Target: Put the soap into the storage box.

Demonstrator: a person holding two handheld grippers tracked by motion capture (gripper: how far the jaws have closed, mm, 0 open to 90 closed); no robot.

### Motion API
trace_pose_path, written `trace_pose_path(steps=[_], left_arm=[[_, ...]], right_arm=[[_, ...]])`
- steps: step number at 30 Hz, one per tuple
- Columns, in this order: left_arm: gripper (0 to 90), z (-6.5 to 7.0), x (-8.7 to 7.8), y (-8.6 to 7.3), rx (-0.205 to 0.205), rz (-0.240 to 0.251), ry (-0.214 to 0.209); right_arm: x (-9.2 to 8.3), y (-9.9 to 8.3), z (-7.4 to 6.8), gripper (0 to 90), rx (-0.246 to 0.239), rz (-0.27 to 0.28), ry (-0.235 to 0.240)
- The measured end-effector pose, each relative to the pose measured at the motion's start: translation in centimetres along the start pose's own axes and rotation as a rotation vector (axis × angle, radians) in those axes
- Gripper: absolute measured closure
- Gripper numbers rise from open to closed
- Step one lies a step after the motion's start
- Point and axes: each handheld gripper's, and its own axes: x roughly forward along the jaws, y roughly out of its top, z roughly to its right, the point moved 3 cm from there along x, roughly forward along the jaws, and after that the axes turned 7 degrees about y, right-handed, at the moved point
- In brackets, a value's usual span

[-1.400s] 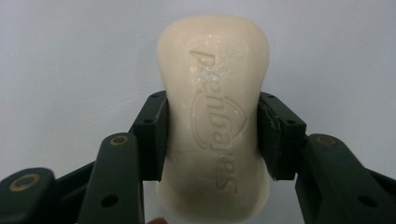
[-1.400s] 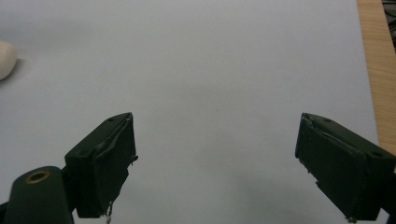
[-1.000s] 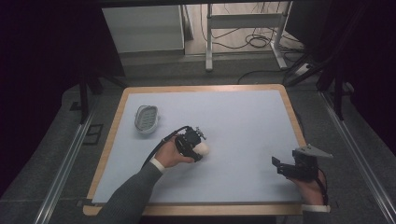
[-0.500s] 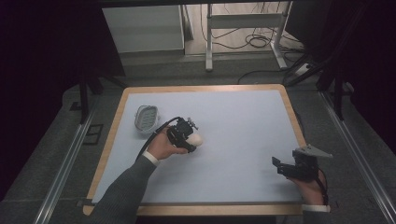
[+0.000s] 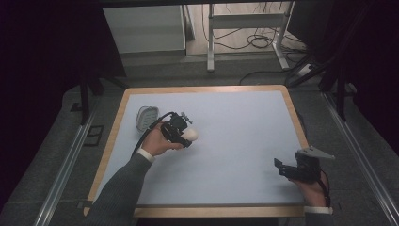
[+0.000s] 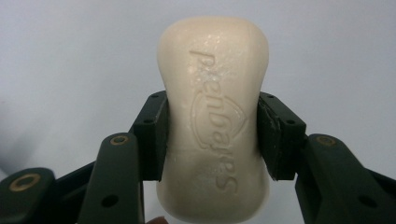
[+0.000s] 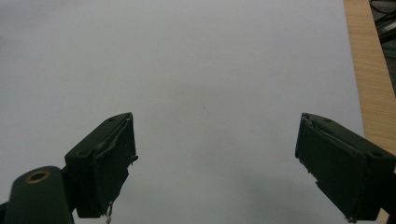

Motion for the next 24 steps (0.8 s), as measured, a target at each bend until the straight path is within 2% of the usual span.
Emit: trace_pose_path(steps=[2, 8, 12, 14, 17, 24], left_arm=[[49.7, -0.5, -0.3, 0.0, -0.002, 0.002, 0.006], [49.7, -1.6, -1.2, -0.3, -0.05, 0.029, 0.021], [49.7, -2.4, -1.5, -0.7, -0.055, 0.017, 0.033], [49.7, -2.7, -1.5, -0.8, -0.073, 0.02, 0.033], [49.8, -3.4, -1.7, -1.0, -0.067, 0.011, 0.041], [49.7, -4.5, -2.1, -1.0, -0.099, 0.02, 0.054]], right_arm=[[0.0, 0.0, 0.0, 12.0, 0.0, -0.001, 0.0], [0.0, -0.1, 0.2, 11.9, 0.004, -0.003, -0.001], [0.0, -0.1, 0.2, 12.0, 0.006, -0.004, -0.002], [0.1, -0.1, 0.2, 12.0, 0.002, -0.001, 0.001], [0.1, -0.1, 0.1, 11.9, 0.0, -0.001, 0.001], [0.1, -0.2, 0.2, 11.9, 0.007, -0.005, 0.001]])
